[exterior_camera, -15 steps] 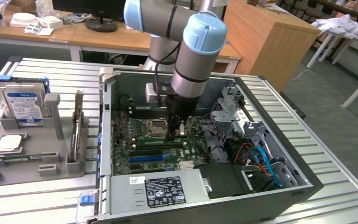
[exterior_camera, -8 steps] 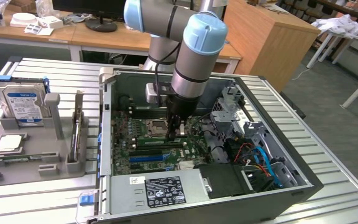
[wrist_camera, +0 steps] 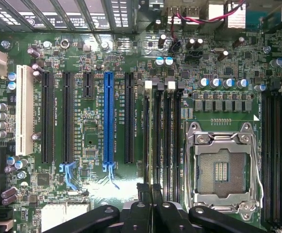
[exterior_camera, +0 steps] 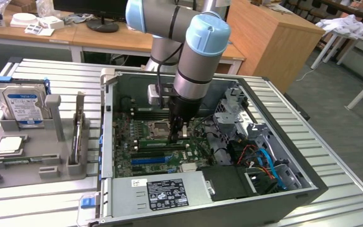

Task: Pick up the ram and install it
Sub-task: 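Insert the ram into the slot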

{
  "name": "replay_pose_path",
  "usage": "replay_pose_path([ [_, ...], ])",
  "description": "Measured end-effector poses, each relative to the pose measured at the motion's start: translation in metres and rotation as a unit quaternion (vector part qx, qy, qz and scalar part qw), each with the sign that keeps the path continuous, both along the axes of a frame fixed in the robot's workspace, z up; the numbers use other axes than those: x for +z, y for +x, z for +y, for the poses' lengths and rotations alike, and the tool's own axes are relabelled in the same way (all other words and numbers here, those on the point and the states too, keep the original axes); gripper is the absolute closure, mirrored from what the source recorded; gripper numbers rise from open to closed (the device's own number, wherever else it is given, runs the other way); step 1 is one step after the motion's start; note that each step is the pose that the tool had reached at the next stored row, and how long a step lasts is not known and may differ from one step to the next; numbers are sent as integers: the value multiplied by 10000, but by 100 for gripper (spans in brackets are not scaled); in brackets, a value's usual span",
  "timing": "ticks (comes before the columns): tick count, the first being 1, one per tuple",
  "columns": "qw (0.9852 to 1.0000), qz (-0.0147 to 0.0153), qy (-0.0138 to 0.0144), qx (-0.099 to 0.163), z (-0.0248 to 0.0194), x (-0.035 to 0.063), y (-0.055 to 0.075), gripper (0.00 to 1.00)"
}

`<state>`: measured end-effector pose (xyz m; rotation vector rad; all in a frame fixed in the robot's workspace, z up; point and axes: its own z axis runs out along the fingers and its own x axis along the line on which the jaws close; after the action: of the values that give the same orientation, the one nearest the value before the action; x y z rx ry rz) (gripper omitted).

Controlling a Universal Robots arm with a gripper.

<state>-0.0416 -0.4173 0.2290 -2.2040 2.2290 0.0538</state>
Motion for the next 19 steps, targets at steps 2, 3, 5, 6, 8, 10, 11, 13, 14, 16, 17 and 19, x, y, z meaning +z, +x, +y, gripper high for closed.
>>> replay_pose_path([
  [2, 10000, 0, 1, 6, 0, 0, 0, 88],
  [3, 10000, 0, 1, 9, 0, 0, 0, 88],
  [5, 10000, 0, 2, 18, 0, 0, 1, 88],
  [6, 10000, 0, 2, 23, 0, 0, 2, 88],
  [8, 10000, 0, 2, 29, 0, 0, 2, 88],
  [10, 10000, -1, 3, 30, 0, 0, 2, 88],
  [11, 10000, 0, 2, 30, 0, 4, 2, 88],
  [13, 10000, -1, 2, 30, 0, 16, 2, 88],
  [14, 10000, 0, 3, 30, 0, 21, 2, 88],
  [16, 10000, -1, 4, 30, 1, 23, 2, 88],
  [17, 10000, -1, 4, 30, 0, 24, 2, 88],
  [19, 10000, 0, 2, 32, 0, 25, 2, 88],
])
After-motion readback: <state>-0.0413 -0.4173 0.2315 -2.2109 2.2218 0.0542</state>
